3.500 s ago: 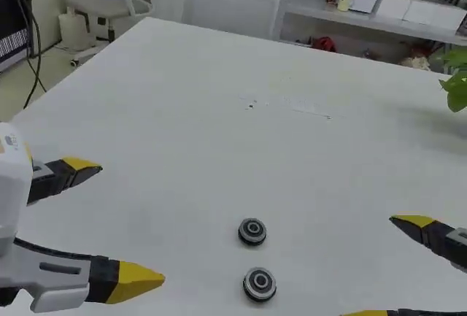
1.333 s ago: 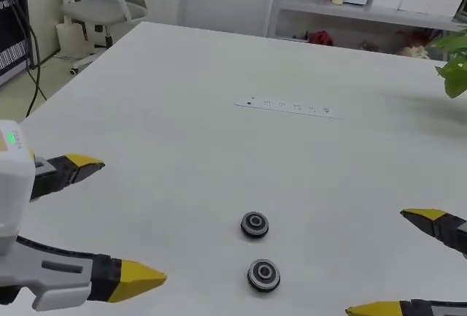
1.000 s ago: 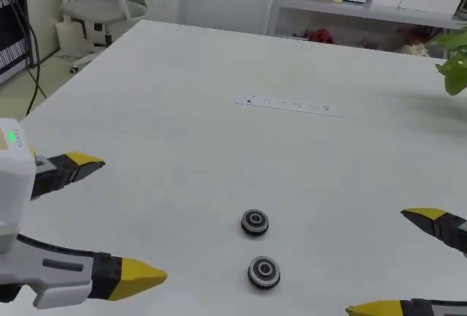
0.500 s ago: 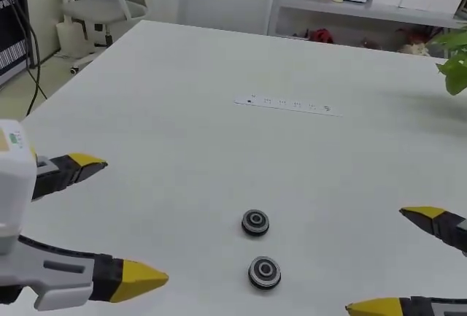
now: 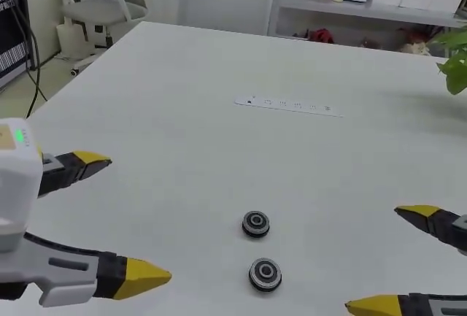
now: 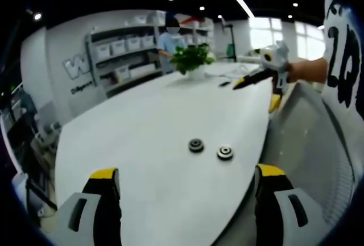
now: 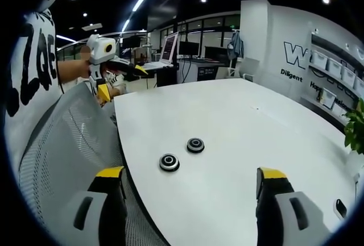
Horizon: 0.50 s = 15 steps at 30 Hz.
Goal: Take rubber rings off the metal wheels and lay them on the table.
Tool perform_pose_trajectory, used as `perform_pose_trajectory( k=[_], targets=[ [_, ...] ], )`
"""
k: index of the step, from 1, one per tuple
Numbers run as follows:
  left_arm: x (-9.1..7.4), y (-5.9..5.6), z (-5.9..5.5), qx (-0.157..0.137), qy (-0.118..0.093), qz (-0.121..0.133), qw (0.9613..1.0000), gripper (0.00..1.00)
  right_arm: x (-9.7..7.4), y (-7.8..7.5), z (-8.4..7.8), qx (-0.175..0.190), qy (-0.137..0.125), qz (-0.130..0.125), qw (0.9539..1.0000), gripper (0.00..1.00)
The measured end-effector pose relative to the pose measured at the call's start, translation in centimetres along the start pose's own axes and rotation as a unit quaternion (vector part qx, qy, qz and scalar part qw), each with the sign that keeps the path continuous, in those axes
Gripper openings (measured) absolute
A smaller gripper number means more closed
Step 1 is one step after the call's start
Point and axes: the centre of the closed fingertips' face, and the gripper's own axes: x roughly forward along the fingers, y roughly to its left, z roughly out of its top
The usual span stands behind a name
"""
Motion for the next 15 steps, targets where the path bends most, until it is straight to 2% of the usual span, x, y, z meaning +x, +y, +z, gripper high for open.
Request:
perform_pose_trajectory(
  k=[15],
  targets=[
    [0.63,0.12,0.14,0.005,0.003,-0.012,0.9999,1.0,1.04,0.89,0.41,-0.006,0.005,0.034,0.9994,0.86]
  ],
)
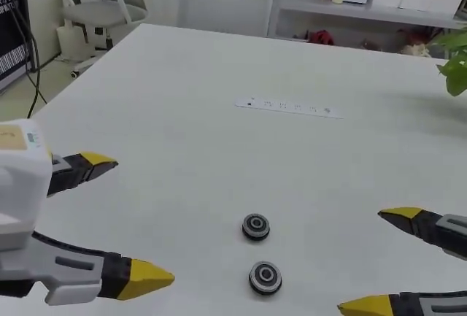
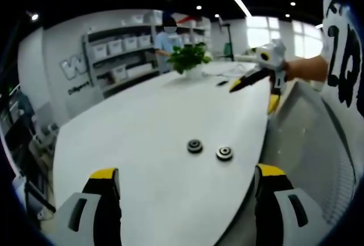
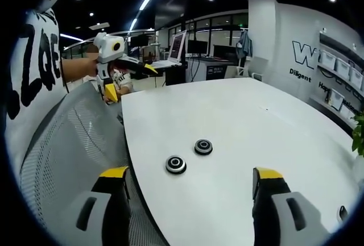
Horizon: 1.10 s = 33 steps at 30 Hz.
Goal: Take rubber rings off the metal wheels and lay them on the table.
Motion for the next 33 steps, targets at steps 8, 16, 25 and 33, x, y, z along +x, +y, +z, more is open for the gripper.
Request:
perform_pose_trajectory(
  k=[8,16,25,33],
  targets=[
    [0.3,0.2,0.4,0.002,-0.008,-0.003,1.0,1.0,0.3,0.2,0.0,0.002,0.001,0.009,1.0,0.84],
    [0.7,0.4,0.9,0.007,-0.019,-0.003,0.9998,0.96,0.5,0.2,0.1,0.001,0.001,0.016,0.9999,0.83],
    [1.2,0.4,1.4,0.005,-0.034,-0.008,0.9994,0.99,0.9,0.2,0.0,0.006,0.002,0.019,0.9998,0.83],
    [1.7,0.0,1.1,0.017,-0.026,-0.018,0.9994,1.0,1.4,0.4,0.0,0.006,0.002,0.026,0.9996,0.83]
  ],
)
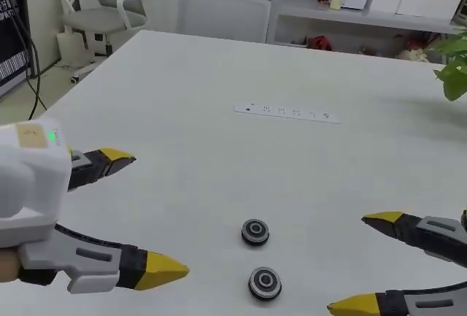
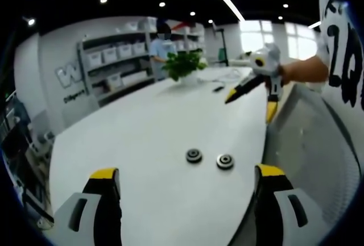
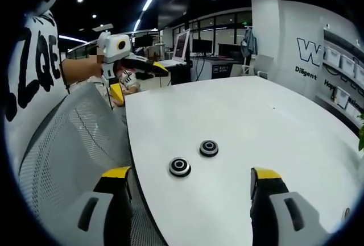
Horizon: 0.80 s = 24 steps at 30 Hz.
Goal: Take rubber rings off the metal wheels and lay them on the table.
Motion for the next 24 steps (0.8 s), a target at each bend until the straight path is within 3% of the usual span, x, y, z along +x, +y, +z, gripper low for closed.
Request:
perform_pose_trajectory(
  k=[24],
  targets=[
    [2.1,0.2,-0.3,0.002,0.011,-0.022,0.9997,0.98,1.4,-1.2,-0.9,-0.009,0.011,0.014,0.9998,0.8]
  ],
)
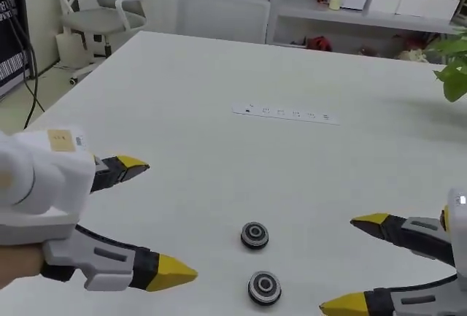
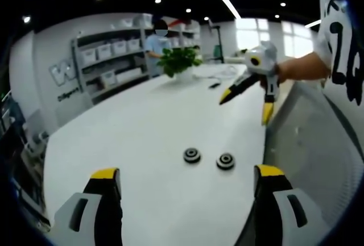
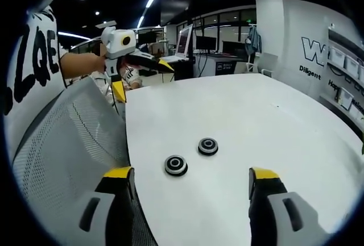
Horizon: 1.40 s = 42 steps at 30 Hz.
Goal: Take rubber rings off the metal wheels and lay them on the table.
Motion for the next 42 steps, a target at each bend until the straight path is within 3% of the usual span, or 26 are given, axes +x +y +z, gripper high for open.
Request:
perform_pose_trajectory(
  k=[18,42],
  targets=[
    [2.1,-0.3,-0.3,0.001,0.008,-0.029,0.9995,0.94,1.1,-0.2,-0.4,-0.018,0.008,0.022,0.9996,0.75],
    [4.0,-0.9,-1.6,-0.003,0.028,-0.064,0.9975,0.84,2.8,0.0,-1.6,-0.037,0.027,0.048,0.9978,0.66]
  ],
)
